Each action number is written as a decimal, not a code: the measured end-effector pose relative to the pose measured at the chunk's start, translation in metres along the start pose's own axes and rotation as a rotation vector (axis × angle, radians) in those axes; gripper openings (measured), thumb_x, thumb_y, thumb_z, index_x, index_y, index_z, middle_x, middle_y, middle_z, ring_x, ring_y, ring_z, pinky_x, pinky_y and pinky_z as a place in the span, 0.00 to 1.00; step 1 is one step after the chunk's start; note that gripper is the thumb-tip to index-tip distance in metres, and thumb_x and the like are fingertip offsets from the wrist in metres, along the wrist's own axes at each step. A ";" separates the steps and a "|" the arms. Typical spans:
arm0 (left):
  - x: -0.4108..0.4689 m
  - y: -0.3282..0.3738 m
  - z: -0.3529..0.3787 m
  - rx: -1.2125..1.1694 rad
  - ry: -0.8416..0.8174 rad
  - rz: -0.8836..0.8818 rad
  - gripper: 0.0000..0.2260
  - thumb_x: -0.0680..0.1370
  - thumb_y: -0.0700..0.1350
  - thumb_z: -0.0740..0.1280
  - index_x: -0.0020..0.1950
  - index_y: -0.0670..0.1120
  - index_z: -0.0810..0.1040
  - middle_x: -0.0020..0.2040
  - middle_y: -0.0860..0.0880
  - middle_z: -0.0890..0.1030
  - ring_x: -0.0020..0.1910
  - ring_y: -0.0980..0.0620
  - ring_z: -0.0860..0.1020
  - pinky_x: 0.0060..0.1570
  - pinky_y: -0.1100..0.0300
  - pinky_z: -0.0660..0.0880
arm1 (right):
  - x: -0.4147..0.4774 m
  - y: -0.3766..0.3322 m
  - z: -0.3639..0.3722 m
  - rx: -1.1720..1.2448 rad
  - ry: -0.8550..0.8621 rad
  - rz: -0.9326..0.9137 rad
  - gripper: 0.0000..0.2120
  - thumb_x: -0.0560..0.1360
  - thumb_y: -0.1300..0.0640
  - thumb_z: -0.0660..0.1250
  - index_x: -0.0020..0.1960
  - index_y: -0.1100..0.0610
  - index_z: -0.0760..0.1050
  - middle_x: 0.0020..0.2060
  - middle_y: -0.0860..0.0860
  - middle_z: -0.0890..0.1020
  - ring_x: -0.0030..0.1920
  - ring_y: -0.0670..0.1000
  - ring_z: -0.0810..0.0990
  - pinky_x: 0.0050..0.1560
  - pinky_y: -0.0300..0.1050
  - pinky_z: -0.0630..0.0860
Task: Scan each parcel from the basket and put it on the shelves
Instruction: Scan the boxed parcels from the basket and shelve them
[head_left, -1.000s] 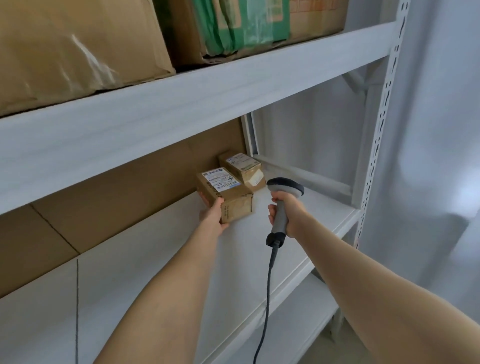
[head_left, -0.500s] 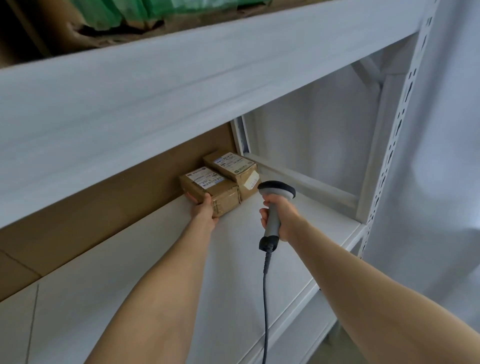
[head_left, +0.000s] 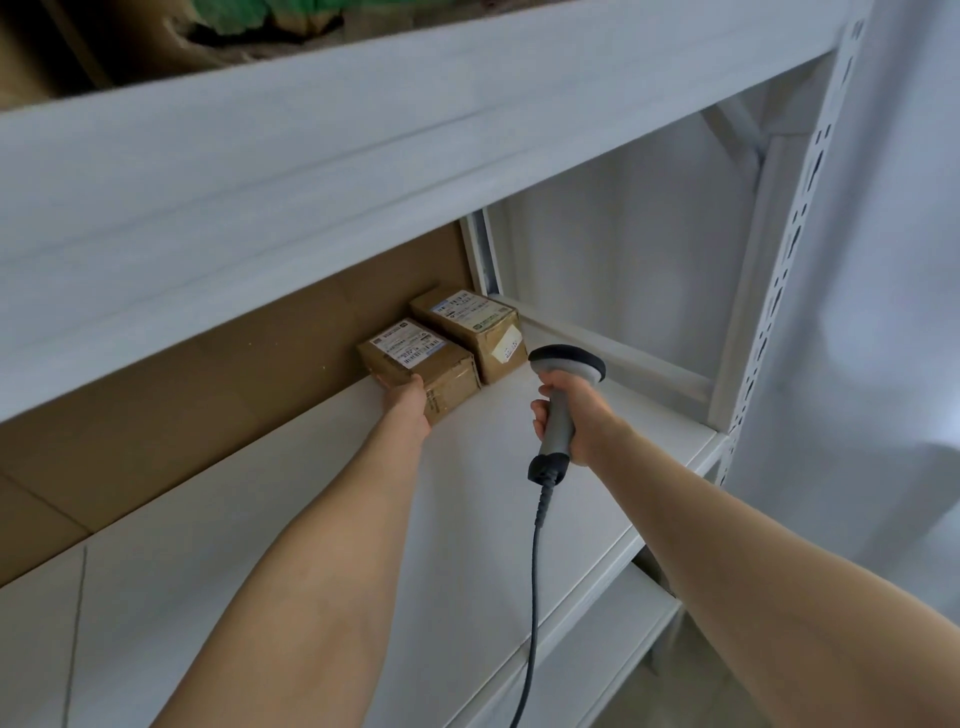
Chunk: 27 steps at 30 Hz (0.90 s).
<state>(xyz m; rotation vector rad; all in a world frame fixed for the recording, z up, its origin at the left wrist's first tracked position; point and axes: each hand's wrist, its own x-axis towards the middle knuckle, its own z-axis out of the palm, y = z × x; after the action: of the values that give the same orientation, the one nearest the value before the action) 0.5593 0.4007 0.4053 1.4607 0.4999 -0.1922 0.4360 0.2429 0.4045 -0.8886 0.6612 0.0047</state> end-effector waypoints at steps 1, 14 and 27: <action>-0.006 0.000 -0.002 -0.002 -0.006 0.013 0.18 0.81 0.41 0.62 0.71 0.41 0.67 0.66 0.39 0.75 0.62 0.40 0.76 0.62 0.45 0.73 | -0.005 0.000 -0.001 0.001 -0.002 -0.008 0.09 0.75 0.56 0.68 0.52 0.60 0.73 0.31 0.54 0.78 0.27 0.48 0.76 0.30 0.39 0.77; -0.122 -0.022 -0.028 0.250 -0.218 0.046 0.22 0.79 0.38 0.62 0.73 0.43 0.63 0.68 0.42 0.69 0.65 0.44 0.70 0.54 0.52 0.73 | -0.107 0.043 -0.024 0.013 0.026 -0.112 0.10 0.75 0.57 0.68 0.54 0.59 0.72 0.30 0.53 0.77 0.27 0.48 0.75 0.31 0.39 0.76; -0.263 -0.165 0.023 0.569 -0.575 0.041 0.05 0.77 0.38 0.63 0.52 0.42 0.75 0.39 0.46 0.73 0.36 0.52 0.72 0.34 0.58 0.74 | -0.226 0.117 -0.179 0.245 0.309 -0.148 0.06 0.76 0.59 0.68 0.49 0.61 0.74 0.31 0.54 0.75 0.28 0.50 0.73 0.32 0.44 0.72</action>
<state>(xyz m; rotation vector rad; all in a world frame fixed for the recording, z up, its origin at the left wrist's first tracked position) 0.2623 0.3133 0.3724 1.8633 -0.0690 -0.7434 0.1280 0.2483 0.3617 -0.7041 0.8614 -0.3458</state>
